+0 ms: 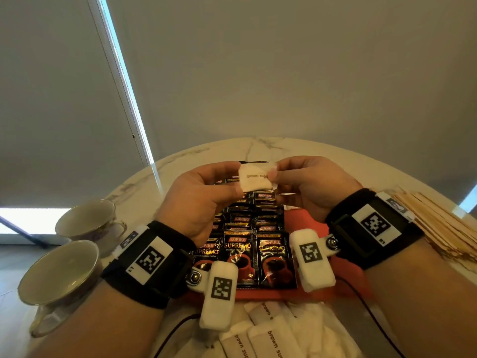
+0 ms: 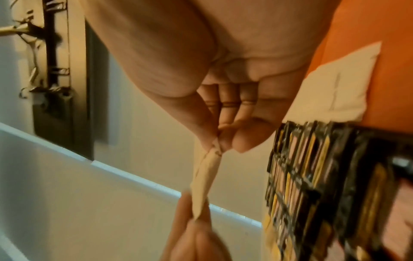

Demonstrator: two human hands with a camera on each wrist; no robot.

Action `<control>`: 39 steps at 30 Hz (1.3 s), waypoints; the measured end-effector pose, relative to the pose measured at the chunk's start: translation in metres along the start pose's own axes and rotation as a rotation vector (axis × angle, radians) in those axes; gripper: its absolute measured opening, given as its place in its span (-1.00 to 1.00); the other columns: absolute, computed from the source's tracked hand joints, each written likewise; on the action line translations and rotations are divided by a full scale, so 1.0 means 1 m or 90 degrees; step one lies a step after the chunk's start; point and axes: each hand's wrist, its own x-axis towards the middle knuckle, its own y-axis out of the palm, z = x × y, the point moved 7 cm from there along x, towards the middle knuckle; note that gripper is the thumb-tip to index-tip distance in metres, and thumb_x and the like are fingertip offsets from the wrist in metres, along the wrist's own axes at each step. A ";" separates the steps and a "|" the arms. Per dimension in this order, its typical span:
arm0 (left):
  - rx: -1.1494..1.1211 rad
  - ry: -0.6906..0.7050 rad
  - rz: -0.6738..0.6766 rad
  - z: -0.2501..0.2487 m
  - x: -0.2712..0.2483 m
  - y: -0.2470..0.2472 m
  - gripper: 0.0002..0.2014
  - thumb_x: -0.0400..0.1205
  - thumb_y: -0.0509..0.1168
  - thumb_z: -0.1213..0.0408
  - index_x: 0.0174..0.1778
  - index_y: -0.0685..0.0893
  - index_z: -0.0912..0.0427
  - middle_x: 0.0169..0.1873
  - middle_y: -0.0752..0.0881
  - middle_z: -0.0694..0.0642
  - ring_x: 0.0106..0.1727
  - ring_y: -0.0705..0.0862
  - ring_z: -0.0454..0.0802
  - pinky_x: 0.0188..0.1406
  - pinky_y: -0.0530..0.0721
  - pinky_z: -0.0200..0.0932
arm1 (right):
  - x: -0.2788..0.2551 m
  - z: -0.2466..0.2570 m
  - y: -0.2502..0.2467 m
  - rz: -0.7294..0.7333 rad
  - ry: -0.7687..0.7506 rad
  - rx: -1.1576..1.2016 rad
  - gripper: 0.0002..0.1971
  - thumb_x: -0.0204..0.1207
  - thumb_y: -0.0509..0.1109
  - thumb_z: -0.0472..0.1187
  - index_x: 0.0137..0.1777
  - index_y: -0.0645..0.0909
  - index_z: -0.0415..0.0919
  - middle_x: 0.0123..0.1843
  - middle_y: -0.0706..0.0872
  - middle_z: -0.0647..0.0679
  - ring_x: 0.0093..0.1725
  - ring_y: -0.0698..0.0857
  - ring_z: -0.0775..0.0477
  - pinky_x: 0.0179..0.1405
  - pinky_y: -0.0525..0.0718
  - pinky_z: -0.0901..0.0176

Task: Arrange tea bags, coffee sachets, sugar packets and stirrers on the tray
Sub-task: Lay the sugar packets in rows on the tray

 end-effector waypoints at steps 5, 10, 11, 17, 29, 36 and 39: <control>-0.062 -0.016 -0.028 0.002 0.003 -0.008 -0.62 0.60 0.37 0.68 0.26 0.78 0.26 0.11 0.86 0.14 0.06 0.85 0.07 -0.09 0.82 -0.16 | 0.008 -0.022 -0.064 -0.195 0.071 0.015 -0.85 0.58 0.44 -0.47 -0.05 0.65 -0.21 -0.33 0.69 -0.11 -0.50 0.62 0.05 -0.49 0.66 0.20; -0.100 -0.047 -0.039 0.005 0.004 -0.008 -0.69 0.63 0.37 0.65 0.22 0.79 0.27 0.06 0.85 0.16 0.05 0.83 0.07 -0.06 0.84 -0.16 | 0.005 -0.054 -0.084 -0.231 0.203 -0.087 -0.87 0.59 0.38 -0.48 -0.17 0.63 -0.32 -0.46 0.60 -0.12 -0.50 0.53 -0.02 -0.56 0.55 0.20; -0.104 -0.050 -0.037 0.005 0.003 -0.008 -0.69 0.63 0.36 0.65 0.21 0.79 0.27 0.05 0.85 0.17 0.04 0.83 0.07 -0.05 0.85 -0.15 | 0.005 -0.056 -0.084 -0.228 0.215 -0.103 -0.85 0.59 0.39 -0.48 -0.21 0.62 -0.33 -0.51 0.59 -0.11 -0.51 0.52 -0.01 -0.57 0.54 0.23; -0.115 -0.051 -0.046 0.005 0.004 -0.010 -0.71 0.64 0.35 0.66 0.19 0.77 0.30 -0.01 0.83 0.17 -0.01 0.82 0.06 -0.07 0.86 -0.16 | 0.010 -0.058 -0.081 -0.211 0.231 -0.180 -0.91 0.52 0.50 -0.46 -0.20 0.69 -0.36 -0.38 0.66 -0.17 -0.46 0.59 -0.04 -0.34 0.57 0.14; -0.104 -0.052 -0.056 0.011 0.008 -0.012 -0.73 0.65 0.36 0.65 0.16 0.77 0.27 -0.04 0.84 0.17 -0.10 0.84 0.02 -0.11 0.85 -0.15 | 0.014 -0.054 -0.084 -0.217 0.205 -0.218 -0.84 0.54 0.59 -0.26 -0.14 0.66 -0.29 -0.27 0.67 -0.19 -0.23 0.63 -0.16 -0.04 0.57 0.00; -0.091 -0.058 -0.056 0.012 0.007 -0.010 -0.75 0.64 0.38 0.62 0.16 0.75 0.25 -0.02 0.84 0.18 -0.06 0.84 0.04 -0.11 0.84 -0.13 | 0.001 -0.054 -0.057 -0.140 0.208 -0.156 -0.80 0.70 0.40 -0.16 0.06 0.72 -0.33 -0.18 0.80 -0.14 -0.40 0.59 0.01 -0.46 0.60 0.22; -0.092 -0.063 -0.055 0.012 0.006 -0.009 -0.75 0.64 0.39 0.61 0.16 0.75 0.25 -0.04 0.84 0.17 -0.08 0.84 0.02 -0.12 0.85 -0.12 | 0.008 -0.055 -0.056 -0.143 0.197 -0.146 -0.79 0.73 0.37 -0.14 0.03 0.70 -0.30 -0.18 0.78 -0.12 -0.45 0.57 0.05 -0.45 0.55 0.24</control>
